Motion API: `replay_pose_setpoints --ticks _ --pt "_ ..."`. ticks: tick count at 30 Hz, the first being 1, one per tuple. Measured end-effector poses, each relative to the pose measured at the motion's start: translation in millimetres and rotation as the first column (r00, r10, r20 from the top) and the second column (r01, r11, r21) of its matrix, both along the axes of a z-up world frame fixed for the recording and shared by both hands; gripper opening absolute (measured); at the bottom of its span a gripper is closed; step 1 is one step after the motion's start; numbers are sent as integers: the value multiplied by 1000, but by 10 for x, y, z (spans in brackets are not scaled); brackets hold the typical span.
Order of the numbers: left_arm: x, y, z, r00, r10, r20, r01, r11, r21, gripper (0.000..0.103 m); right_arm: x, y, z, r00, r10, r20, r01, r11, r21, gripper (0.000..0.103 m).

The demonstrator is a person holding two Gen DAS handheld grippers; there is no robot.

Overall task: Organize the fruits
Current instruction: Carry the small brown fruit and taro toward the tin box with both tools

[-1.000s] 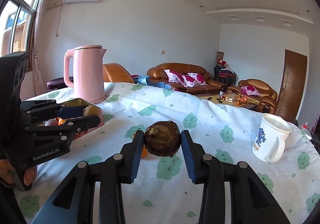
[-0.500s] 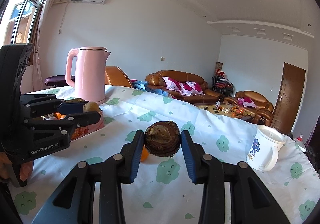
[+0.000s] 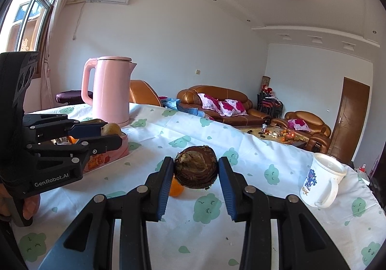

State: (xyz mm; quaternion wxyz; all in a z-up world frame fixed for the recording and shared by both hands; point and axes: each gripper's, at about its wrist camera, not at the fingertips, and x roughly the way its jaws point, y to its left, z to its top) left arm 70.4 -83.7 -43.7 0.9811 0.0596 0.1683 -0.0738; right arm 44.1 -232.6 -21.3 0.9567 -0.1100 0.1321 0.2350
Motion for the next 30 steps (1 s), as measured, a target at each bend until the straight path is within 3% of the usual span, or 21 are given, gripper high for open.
replay_pose_setpoints --ticks 30 --pt "-110 695 65 995 102 -16 -103 991 -80 28 39 736 245 991 130 -5 -130 991 -33 40"
